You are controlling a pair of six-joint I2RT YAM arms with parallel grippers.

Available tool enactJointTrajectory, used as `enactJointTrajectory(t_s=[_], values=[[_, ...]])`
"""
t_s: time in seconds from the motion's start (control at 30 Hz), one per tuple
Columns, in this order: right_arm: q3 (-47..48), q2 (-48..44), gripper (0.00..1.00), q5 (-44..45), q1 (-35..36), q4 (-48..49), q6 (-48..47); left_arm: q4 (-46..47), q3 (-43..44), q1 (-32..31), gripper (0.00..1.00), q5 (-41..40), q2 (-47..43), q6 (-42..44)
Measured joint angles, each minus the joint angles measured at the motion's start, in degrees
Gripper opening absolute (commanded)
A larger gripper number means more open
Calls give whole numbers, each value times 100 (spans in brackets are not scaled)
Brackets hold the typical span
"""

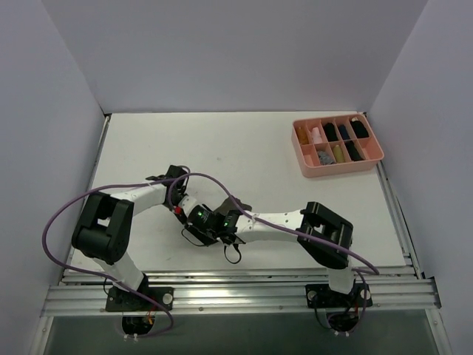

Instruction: Roll the underwear

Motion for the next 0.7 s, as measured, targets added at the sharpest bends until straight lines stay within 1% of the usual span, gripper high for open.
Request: enactJointTrajectory(t_s=[0.17, 0.47, 0.53, 0.57, 0.6, 0.67, 0.7], values=[[-2, 142, 39, 127, 26, 2, -31, -35, 11, 0, 2, -4, 0, 2], [-120, 146, 38, 396, 229, 140, -76, -208, 48, 0, 2, -4, 31, 4], [-122, 157, 36, 479, 278, 140, -101, -234, 55, 0, 2, 2, 39, 2], [-122, 164, 34, 527, 295, 140, -107, -238, 55, 0, 2, 2, 39, 2], [-122, 170, 24, 568, 306, 140, -116, -240, 55, 0, 2, 2, 39, 2], [-122, 201, 13, 654, 328, 149, -122, -247, 55, 0, 2, 2, 39, 2], [-125, 212, 5, 699, 326, 164, -98, -256, 55, 2, 2, 0, 39, 4]])
